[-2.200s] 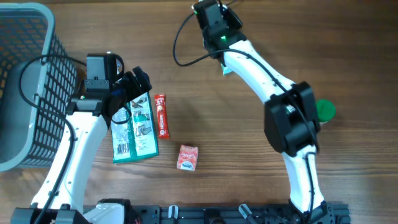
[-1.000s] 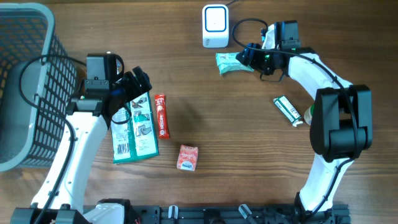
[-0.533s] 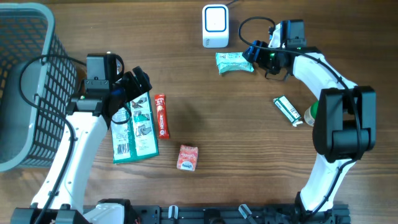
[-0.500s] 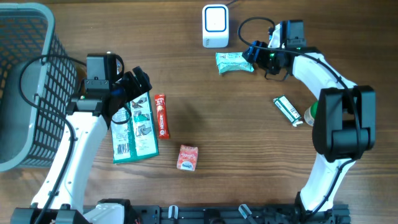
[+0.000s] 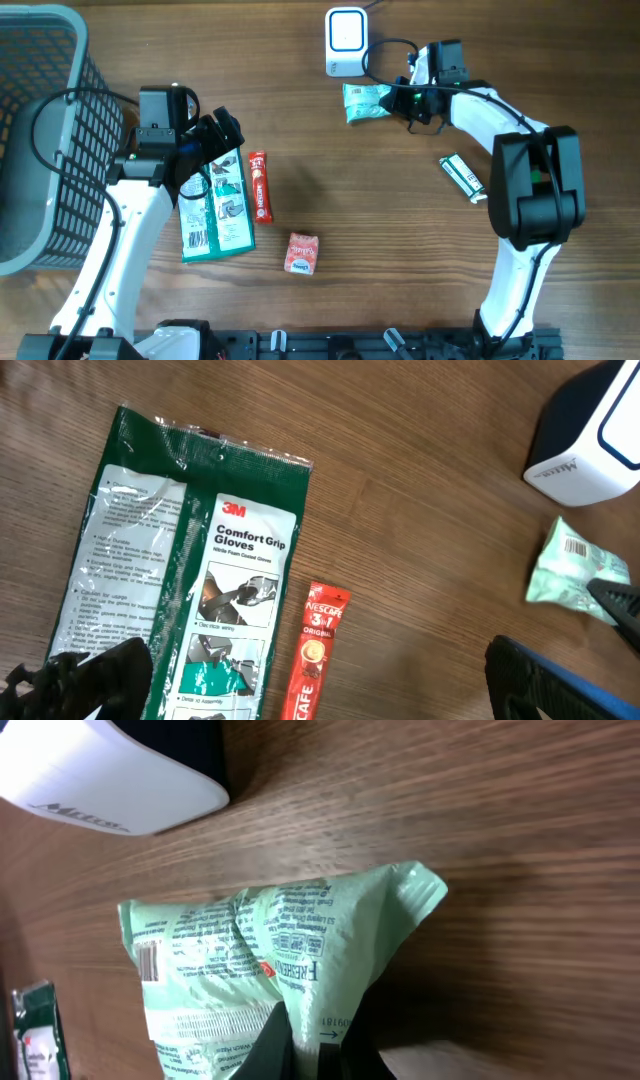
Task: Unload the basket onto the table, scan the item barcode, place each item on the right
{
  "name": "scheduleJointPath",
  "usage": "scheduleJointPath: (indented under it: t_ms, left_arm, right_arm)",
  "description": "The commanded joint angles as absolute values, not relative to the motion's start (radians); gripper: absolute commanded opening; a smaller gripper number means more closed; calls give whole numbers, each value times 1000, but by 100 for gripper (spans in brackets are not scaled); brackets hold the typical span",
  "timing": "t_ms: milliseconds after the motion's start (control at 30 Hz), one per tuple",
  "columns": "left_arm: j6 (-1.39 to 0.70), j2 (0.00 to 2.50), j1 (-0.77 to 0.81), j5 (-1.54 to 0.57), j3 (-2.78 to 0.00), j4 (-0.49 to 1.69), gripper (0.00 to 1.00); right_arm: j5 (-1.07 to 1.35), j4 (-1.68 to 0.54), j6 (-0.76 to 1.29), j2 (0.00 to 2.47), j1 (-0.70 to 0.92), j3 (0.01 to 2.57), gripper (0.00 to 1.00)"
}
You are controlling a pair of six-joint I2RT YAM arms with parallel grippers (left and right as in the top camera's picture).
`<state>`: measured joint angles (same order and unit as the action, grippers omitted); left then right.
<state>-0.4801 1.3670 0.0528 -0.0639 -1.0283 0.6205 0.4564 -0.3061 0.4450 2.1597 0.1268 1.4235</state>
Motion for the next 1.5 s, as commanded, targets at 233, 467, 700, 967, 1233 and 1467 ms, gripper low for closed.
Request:
scheduleJointPath:
  t_ms: [233,467,700,967,1233,1467]
  left_arm:
    - [-476,1356,54,-51,-1044,617,100]
    - [-476,1356,54,-51,-1044,617,100]
    - [-476,1356,54,-51,-1044,617,100]
    - [-476,1356,54,-51,-1044,617,100]
    - [-476,1356,54,-51,-1044,617,100]
    - [-476,1356,54,-51,-1044,617,100]
  right_arm:
    - [651,-424,-57,1892,46,1414,4]
    - [644,-422,-52,1768,46,1414,4]
    - [532,-393,-27,1616,46,1414,4]
    - [340,-193,-56,1596,112,1425,4]
    - [-171,89,-446,1698,328,1425,4]
    - [-522,411,-826,1937,413,1425,4]
